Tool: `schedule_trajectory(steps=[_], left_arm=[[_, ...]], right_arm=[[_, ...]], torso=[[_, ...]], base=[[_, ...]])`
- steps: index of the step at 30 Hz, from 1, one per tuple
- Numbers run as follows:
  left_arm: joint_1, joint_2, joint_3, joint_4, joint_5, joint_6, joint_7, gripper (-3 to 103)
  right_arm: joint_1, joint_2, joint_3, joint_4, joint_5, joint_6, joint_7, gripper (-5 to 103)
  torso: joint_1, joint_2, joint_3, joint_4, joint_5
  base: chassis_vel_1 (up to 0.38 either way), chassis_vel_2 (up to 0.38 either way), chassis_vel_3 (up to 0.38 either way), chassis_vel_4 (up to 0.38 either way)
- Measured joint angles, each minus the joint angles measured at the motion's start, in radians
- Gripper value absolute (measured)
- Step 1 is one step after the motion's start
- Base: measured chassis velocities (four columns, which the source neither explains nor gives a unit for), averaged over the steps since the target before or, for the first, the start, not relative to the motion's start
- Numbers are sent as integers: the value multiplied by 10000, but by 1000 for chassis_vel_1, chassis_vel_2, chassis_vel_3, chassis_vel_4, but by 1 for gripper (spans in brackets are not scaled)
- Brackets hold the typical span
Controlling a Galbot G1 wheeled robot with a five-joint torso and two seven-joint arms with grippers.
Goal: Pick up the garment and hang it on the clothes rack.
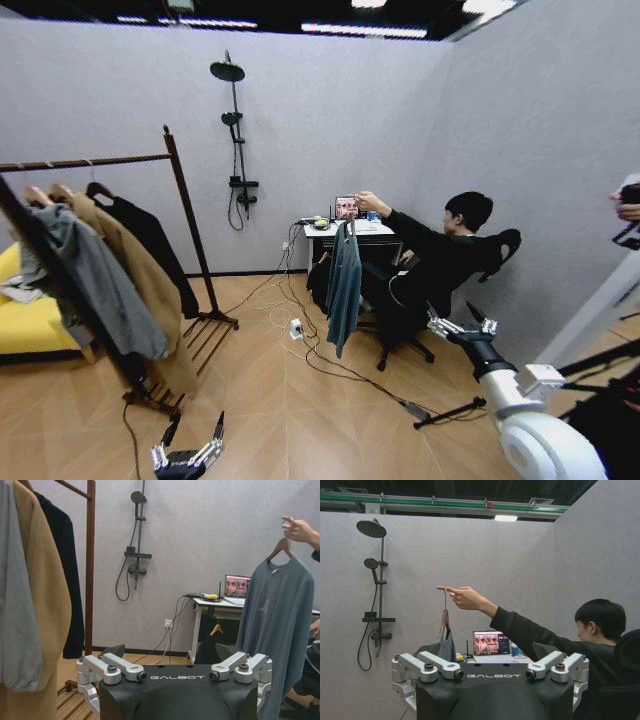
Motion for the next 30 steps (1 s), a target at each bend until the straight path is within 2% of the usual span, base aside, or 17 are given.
schedule_trajectory(steps=[3,5,6,8,9,10,11,12,13,16,17,20,22,23,29,30], left_arm=[[0,1,0,1,0,0,-1,100],[-1,0,0,1,0,0,0,100],[0,-1,-1,0,0,0,-1,100],[-1,0,0,0,0,0,-1,100],[-2,2,0,0,0,0,0,100],[-1,0,1,0,0,0,0,100],[-1,0,1,0,0,0,0,100],[-1,0,0,0,0,0,0,100],[-1,0,0,1,0,0,0,100],[-1,0,1,0,0,0,1,100],[-1,0,1,0,0,0,1,100],[-1,2,0,1,0,0,-1,100],[-1,0,0,0,0,0,-1,100],[-1,0,0,0,0,-1,-1,100],[-1,0,1,0,0,0,0,100],[-1,0,0,0,0,0,-1,100]], right_arm=[[100,-99,-30,-34,133,21,-52,100],[195,-204,-59,-86,231,56,-93,100],[290,-284,-82,-160,279,91,-131,100],[455,-417,-112,-291,348,126,-184,100],[584,-523,-129,-407,401,143,-202,100],[699,-594,-149,-512,419,153,-227,100],[699,-594,-149,-512,419,153,-227,100],[798,-649,-177,-598,424,166,-254,100],[892,-701,-225,-632,424,184,-278,100],[1038,-763,-361,-660,408,180,-252,100],[1192,-812,-448,-706,403,142,-175,100],[1522,-915,-592,-870,411,95,-96,100],[1772,-997,-692,-1010,430,84,-64,100],[1954,-1051,-809,-1103,490,77,-41,100],[2434,-1129,-1713,-1109,918,227,-112,100],[2672,-1127,-1958,-1181,933,221,-120,100]], torso=[[-2,1,-2,-8,-6],[-1,1,-2,-7,-6],[1,0,0,-1,6],[3,-1,1,-2,-7],[2,0,-1,-11,-13],[3,-2,2,5,6],[3,-2,2,5,6],[3,-2,1,-3,9],[1,-1,-1,-2,-12],[-3,1,-2,-12,-3],[0,-1,1,-3,7],[5,-2,0,-3,-10],[3,-2,0,-3,-6],[5,-2,1,-3,3],[-3,1,-1,-3,-1],[-8,3,-3,-9,-6]], base=[[-318,328,312,-299],[-352,337,331,-362],[-328,361,331,-336],[-328,344,364,-297],[-311,315,320,-297],[-311,315,295,-318],[-311,315,295,-318],[-276,309,295,-271],[-320,264,328,-291],[-309,267,305,-287],[-238,268,239,-279],[-230,247,242,-226],[-214,183,191,-187],[-143,183,127,-140],[-52,68,52,-61],[0,0,0,0]])
